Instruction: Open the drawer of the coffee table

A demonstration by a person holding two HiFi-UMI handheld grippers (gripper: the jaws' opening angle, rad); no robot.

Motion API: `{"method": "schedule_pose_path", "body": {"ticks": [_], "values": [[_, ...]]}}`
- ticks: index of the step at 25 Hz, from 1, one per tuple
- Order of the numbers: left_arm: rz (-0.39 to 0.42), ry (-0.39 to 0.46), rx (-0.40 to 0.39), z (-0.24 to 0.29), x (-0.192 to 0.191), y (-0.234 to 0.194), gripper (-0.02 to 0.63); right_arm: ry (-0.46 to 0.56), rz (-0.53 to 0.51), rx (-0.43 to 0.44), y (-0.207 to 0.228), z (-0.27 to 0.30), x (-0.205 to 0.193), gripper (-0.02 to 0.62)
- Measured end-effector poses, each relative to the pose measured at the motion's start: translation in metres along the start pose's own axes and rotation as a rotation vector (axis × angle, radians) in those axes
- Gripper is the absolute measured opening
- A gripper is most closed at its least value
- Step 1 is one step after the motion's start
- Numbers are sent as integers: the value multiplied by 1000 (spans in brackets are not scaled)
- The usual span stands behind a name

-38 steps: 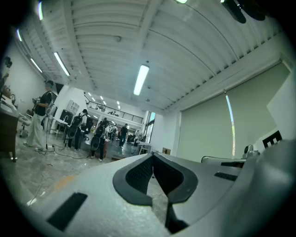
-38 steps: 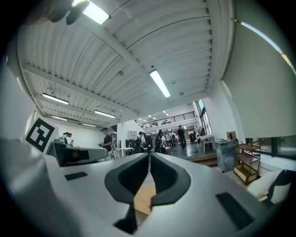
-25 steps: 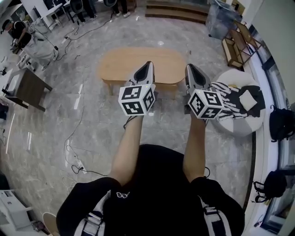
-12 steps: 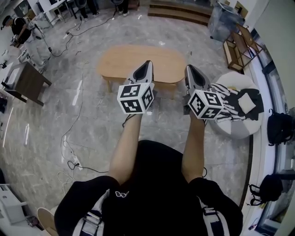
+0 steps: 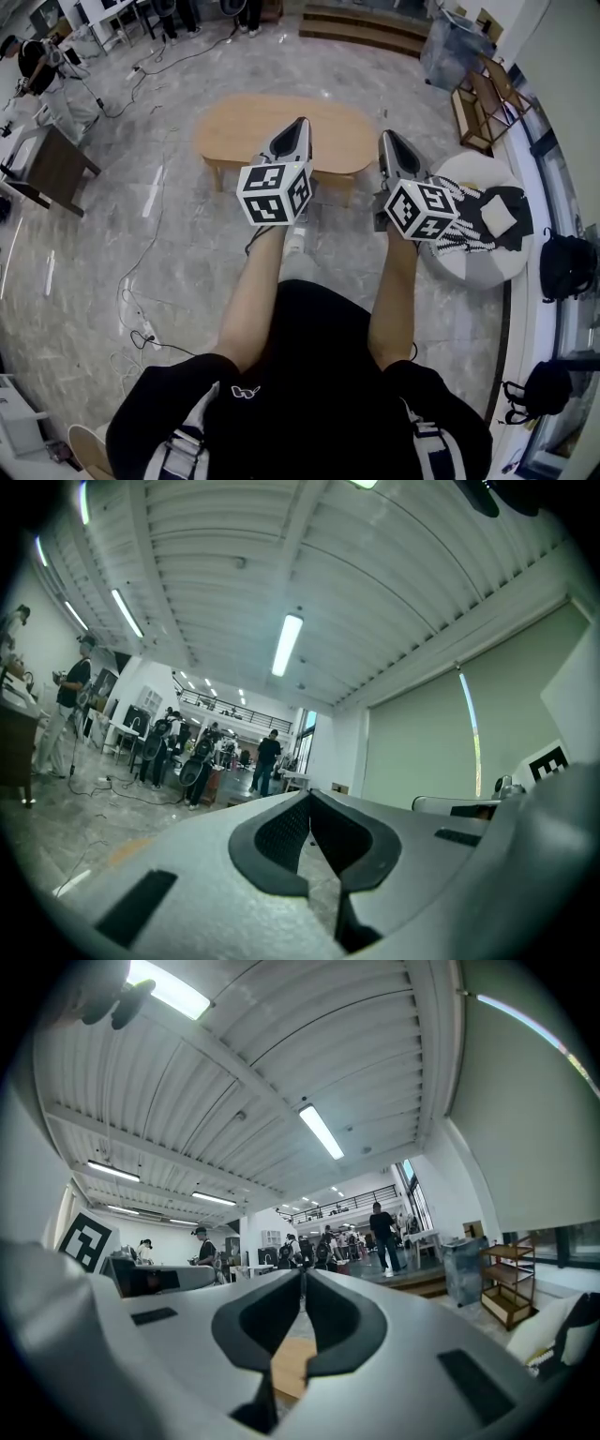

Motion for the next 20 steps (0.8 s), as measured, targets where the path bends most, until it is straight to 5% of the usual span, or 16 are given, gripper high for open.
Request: {"method": "schedule_pose_path", "body": {"ticks": [20], "values": [[-47, -67, 25, 99, -61, -63, 9, -37, 22, -59, 68, 92, -36, 20]]}}
Point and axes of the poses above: the fingertips, and each gripper's own axes: z forward along the fingers, y to its right, x out of its top, the point moved 3 cm from there along -z, backward along the fingers, and after that the axes turned 10 degrees about z, right-handed, at the moved point
